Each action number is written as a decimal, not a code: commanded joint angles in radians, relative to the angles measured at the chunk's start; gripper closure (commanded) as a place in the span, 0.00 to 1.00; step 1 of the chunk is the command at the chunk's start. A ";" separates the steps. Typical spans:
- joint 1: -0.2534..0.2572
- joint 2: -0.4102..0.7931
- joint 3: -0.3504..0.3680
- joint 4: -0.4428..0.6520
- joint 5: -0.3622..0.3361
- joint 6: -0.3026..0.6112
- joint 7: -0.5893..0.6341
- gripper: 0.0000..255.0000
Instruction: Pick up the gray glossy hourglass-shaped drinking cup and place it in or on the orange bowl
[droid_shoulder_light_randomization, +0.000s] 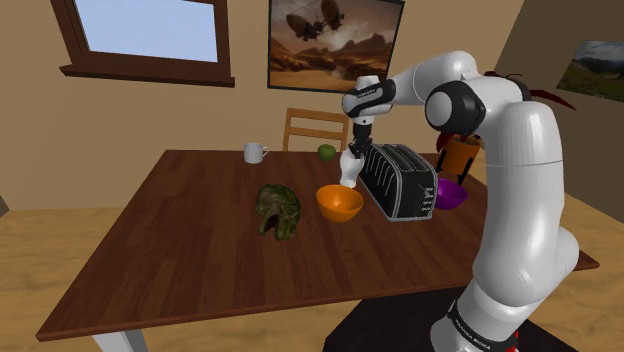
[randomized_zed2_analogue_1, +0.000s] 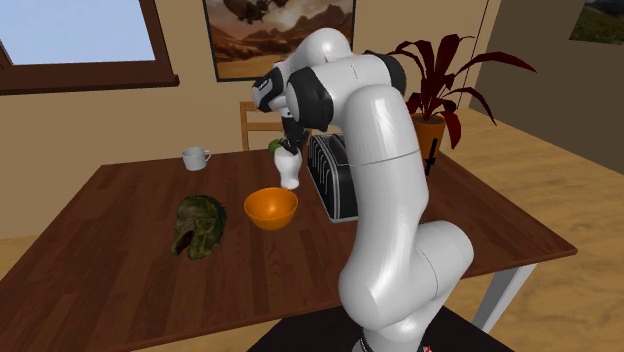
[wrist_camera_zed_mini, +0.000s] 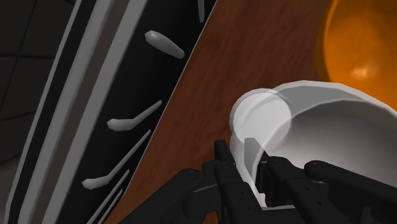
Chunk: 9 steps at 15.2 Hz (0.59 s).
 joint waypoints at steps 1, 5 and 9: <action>0.001 -0.007 -0.001 0.017 -0.001 -0.023 0.000 1.00; 0.001 -0.021 -0.002 0.050 -0.004 -0.070 -0.002 1.00; 0.000 -0.031 -0.004 0.088 -0.006 -0.118 -0.004 1.00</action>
